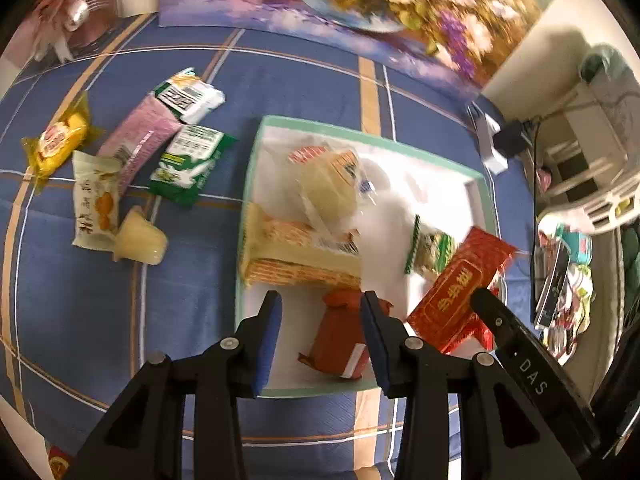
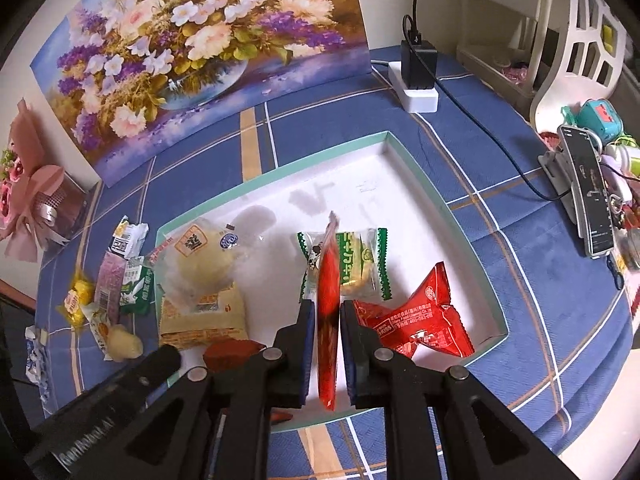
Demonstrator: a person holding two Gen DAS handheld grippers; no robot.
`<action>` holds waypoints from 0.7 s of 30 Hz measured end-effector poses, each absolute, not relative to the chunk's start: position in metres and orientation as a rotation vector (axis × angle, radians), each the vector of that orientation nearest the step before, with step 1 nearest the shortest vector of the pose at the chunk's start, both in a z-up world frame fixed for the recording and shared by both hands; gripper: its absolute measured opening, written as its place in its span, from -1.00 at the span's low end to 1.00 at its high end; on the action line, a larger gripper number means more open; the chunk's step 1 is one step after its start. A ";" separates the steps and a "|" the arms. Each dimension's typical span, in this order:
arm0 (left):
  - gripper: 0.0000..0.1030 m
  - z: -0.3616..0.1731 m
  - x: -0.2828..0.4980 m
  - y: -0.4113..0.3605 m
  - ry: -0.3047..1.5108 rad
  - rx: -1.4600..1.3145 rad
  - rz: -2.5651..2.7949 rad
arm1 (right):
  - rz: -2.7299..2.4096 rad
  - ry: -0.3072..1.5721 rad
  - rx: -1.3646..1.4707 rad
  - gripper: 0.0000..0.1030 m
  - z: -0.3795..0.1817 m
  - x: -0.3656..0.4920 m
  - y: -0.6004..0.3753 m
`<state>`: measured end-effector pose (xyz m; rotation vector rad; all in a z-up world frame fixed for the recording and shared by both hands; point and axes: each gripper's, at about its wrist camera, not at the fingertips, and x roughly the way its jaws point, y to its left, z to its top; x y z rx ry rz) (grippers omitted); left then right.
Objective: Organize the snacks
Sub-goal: 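Carry both packs over the white tray and open both grippers, then move both grippers back to the remaining snack pile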
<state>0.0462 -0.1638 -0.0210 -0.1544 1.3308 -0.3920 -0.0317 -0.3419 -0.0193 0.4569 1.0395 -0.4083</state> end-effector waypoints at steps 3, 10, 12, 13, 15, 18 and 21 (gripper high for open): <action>-0.02 -0.021 0.051 -0.153 1.325 -0.184 -0.358 | -0.412 1.042 0.459 -0.31 -0.019 -0.031 -0.342; 0.19 -0.027 0.062 -0.128 1.312 -0.205 -0.266 | -0.421 1.047 0.463 0.36 -0.021 -0.030 -0.343; 0.21 -0.030 0.066 -0.125 1.308 -0.200 -0.239 | -0.419 1.055 0.461 0.44 -0.024 -0.029 -0.342; 0.24 -0.030 0.066 -0.123 1.305 -0.196 -0.226 | -0.418 1.059 0.459 0.49 -0.026 -0.028 -0.341; 0.45 -0.032 0.067 -0.119 1.302 -0.189 -0.197 | -0.412 1.071 0.455 0.52 -0.029 -0.027 -0.339; 0.51 -0.033 0.068 -0.115 1.283 -0.171 -0.156 | -0.410 1.079 0.447 0.68 -0.032 -0.025 -0.336; 0.60 -0.032 0.070 -0.112 1.261 -0.155 -0.124 | -0.408 1.082 0.446 0.72 -0.034 -0.024 -0.335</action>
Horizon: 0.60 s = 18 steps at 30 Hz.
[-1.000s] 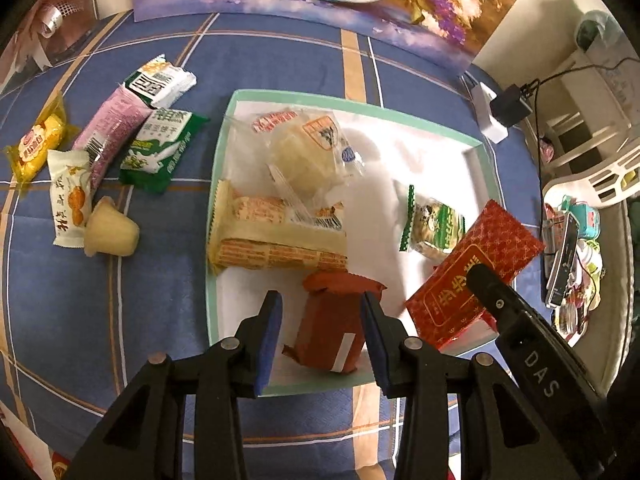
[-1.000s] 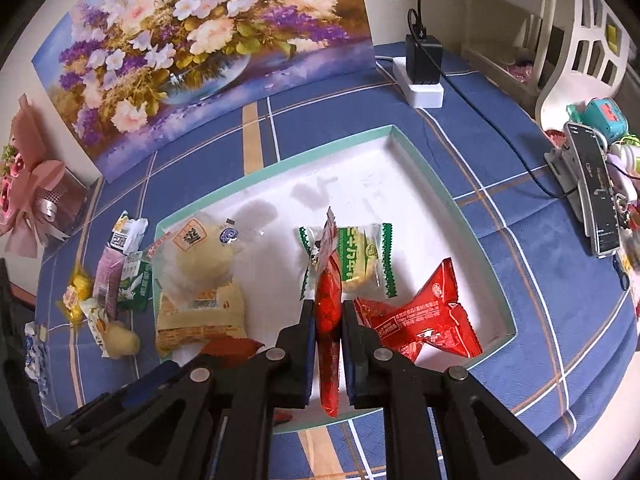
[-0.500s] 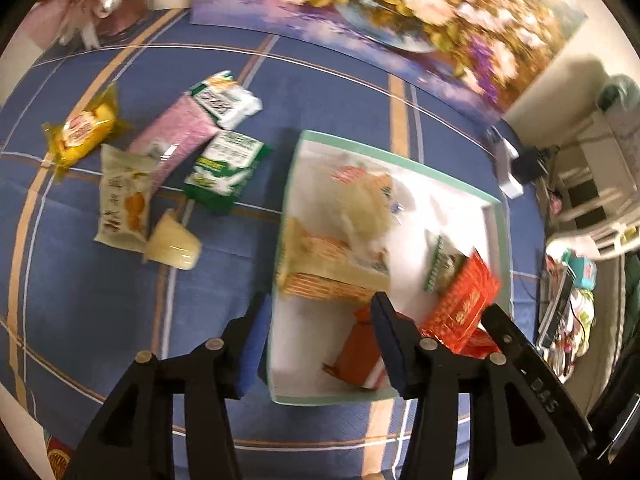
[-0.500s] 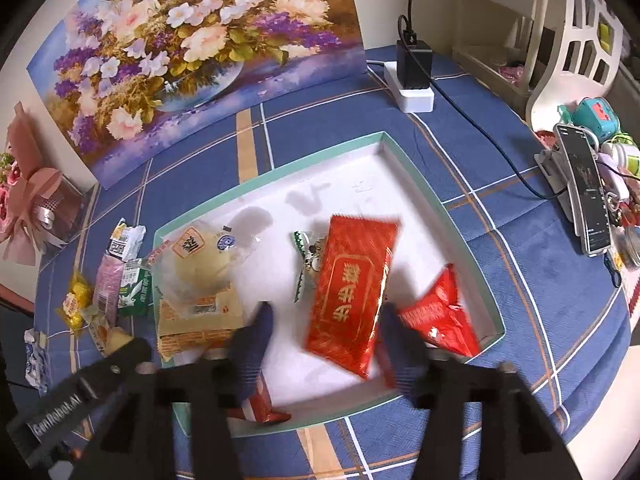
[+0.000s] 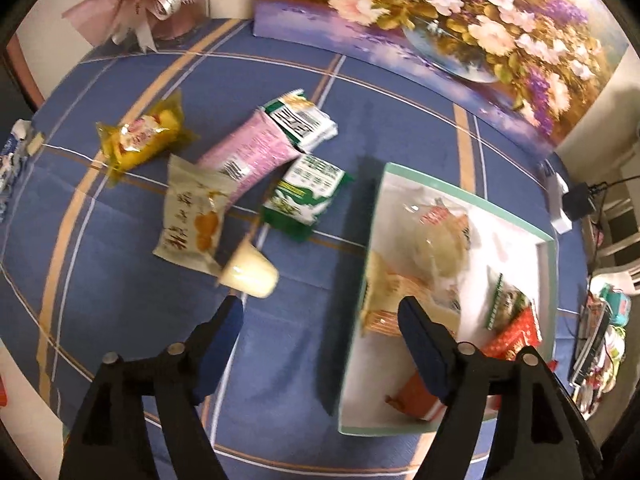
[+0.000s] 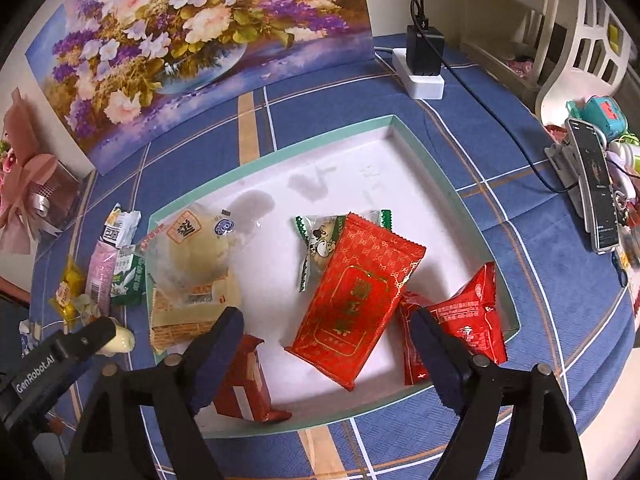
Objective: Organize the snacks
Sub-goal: 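Move both grippers back to the remaining snack pile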
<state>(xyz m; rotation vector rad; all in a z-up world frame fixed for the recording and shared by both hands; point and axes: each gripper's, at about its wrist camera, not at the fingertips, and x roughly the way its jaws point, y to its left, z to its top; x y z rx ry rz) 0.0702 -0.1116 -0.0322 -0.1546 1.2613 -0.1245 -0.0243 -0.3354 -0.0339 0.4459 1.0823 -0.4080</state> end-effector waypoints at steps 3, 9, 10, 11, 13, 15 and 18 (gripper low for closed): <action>0.67 -0.032 0.072 -0.108 1.242 -0.146 -0.106 | -0.401 1.079 0.450 0.92 -0.035 -0.024 -0.334; 0.99 -0.026 0.073 -0.103 1.179 -0.121 -0.090 | -0.392 1.049 0.456 1.00 -0.032 -0.024 -0.332; 0.99 -0.025 0.074 -0.102 1.176 -0.117 -0.087 | -0.393 1.047 0.456 1.00 -0.032 -0.023 -0.332; 0.99 -0.025 0.075 -0.102 1.174 -0.113 -0.083 | -0.392 1.048 0.457 1.00 -0.032 -0.023 -0.332; 0.99 -0.024 0.076 -0.100 1.174 -0.105 -0.074 | -0.386 1.049 0.459 1.00 -0.032 -0.023 -0.332; 0.99 -0.023 0.077 -0.098 1.166 -0.096 -0.056 | -0.380 1.053 0.451 1.00 -0.031 -0.022 -0.331; 0.99 -0.020 0.078 -0.097 1.150 -0.080 -0.032 | -0.381 1.055 0.416 1.00 -0.028 -0.019 -0.326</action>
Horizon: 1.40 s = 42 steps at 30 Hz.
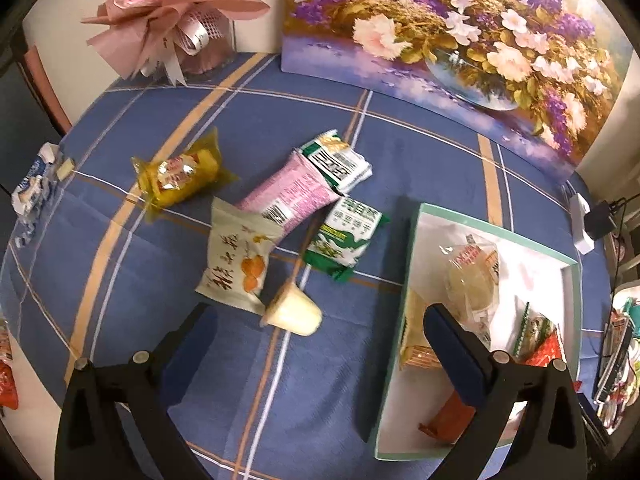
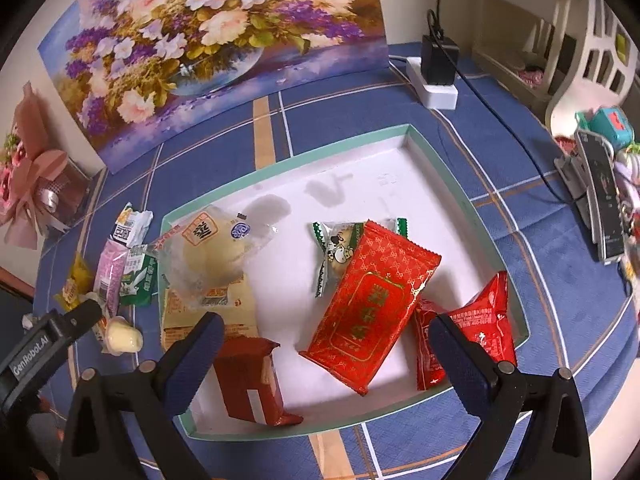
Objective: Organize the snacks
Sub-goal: 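Move both grippers back to the remaining snack pile, then grasp the white biscuit pack with the left gripper while the right grasps the cream pudding cup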
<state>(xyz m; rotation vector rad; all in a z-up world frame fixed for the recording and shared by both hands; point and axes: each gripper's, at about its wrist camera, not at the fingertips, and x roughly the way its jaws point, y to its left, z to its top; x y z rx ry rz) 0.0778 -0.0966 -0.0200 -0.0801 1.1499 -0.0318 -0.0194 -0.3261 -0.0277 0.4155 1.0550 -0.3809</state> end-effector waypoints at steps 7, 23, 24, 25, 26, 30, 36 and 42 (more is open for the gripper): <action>0.99 -0.016 0.078 -0.083 1.148 -0.128 0.009 | -0.396 1.023 0.421 1.00 -0.019 -0.021 -0.323; 0.99 -0.020 0.092 -0.031 1.178 -0.114 0.162 | -0.358 1.008 0.420 1.00 -0.016 -0.009 -0.298; 0.99 -0.020 0.093 -0.025 1.177 -0.121 0.172 | -0.349 1.007 0.413 1.00 -0.015 -0.007 -0.293; 0.99 -0.019 0.094 -0.019 1.177 -0.126 0.182 | -0.337 1.006 0.403 1.00 -0.014 -0.005 -0.287; 0.99 -0.019 0.095 -0.010 1.177 -0.135 0.195 | -0.324 1.008 0.393 1.00 -0.013 -0.001 -0.280; 0.99 -0.021 0.098 0.019 1.185 -0.182 0.225 | -0.281 1.013 0.359 1.00 -0.011 0.011 -0.253; 0.99 -0.028 0.101 0.054 1.199 -0.258 0.254 | -0.197 1.013 0.339 1.00 -0.010 0.024 -0.215; 0.99 -0.036 0.106 0.065 1.221 -0.270 0.232 | -0.127 1.043 0.361 1.00 -0.020 0.039 -0.183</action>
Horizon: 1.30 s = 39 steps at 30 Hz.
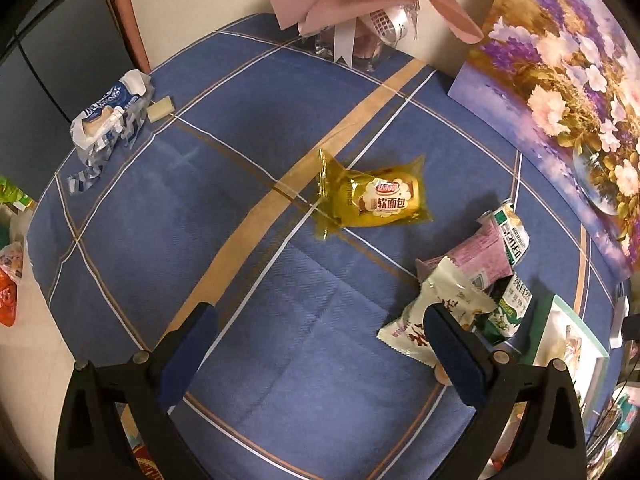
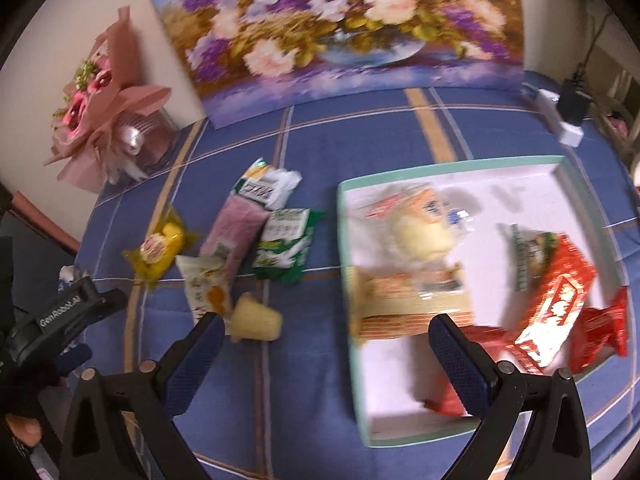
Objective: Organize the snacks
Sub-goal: 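Grasp the white biscuit pack with the left gripper while the right grasps the cream pudding cup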
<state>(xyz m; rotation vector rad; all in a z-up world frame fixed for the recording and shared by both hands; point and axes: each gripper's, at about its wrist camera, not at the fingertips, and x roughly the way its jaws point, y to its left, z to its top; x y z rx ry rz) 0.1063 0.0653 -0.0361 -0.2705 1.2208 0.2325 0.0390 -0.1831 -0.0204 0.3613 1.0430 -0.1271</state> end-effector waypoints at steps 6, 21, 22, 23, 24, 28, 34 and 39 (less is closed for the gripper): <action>0.99 -0.049 0.112 0.063 1.250 -0.272 0.205 | -0.090 1.068 0.364 1.00 -0.033 0.050 -0.161; 0.99 -0.080 0.131 0.060 1.307 -0.292 0.178 | -0.027 1.122 0.331 0.54 -0.063 0.069 -0.131; 0.99 -0.081 0.132 0.060 1.308 -0.297 0.174 | -0.023 1.127 0.327 0.48 -0.065 0.070 -0.129; 0.99 -0.082 0.133 0.060 1.309 -0.300 0.171 | -0.020 1.132 0.323 0.44 -0.067 0.071 -0.128; 0.99 -0.083 0.134 0.060 1.308 -0.310 0.165 | -0.021 1.137 0.320 0.43 -0.069 0.072 -0.126; 0.99 -0.085 0.136 0.059 1.293 -0.342 0.141 | -0.019 1.159 0.324 0.29 -0.077 0.076 -0.125; 0.99 -0.086 0.141 0.051 1.278 -0.346 0.073 | -0.021 1.191 0.329 0.27 -0.090 0.081 -0.124; 0.99 -0.087 0.142 0.040 1.282 -0.375 -0.004 | -0.037 1.210 0.332 0.26 -0.099 0.082 -0.128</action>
